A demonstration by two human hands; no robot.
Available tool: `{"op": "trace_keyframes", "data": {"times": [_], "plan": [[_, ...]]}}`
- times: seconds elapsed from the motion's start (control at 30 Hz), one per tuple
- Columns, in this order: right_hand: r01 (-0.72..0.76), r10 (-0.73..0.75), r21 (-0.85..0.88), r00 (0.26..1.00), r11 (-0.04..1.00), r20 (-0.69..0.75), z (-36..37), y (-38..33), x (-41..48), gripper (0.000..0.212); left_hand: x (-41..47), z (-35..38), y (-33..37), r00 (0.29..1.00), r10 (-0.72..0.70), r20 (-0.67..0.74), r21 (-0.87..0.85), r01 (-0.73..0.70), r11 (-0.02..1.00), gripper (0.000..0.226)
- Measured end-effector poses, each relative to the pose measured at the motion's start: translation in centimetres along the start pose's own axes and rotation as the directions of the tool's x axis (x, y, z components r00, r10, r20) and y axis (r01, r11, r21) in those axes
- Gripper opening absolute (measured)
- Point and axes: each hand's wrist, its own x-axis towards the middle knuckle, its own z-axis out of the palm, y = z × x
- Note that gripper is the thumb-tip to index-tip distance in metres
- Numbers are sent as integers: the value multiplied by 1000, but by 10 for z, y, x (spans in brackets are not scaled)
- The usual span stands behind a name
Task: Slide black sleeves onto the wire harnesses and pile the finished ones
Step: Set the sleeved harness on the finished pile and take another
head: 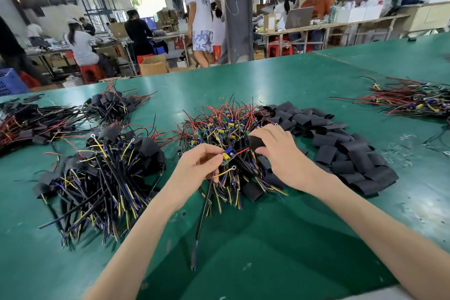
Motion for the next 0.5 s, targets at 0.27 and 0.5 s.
{"op": "trace_keyframes", "data": {"times": [0.27,0.5], "plan": [[124,-125,54,992,991,26,3,-11,-1,31,-1,13,-2,991,110,-76,73,-105,992,15],[116,-120,80,992,990,48,0,-13,-1,37,1,10,-6,989,84,-124,41,-80,996,10]]}}
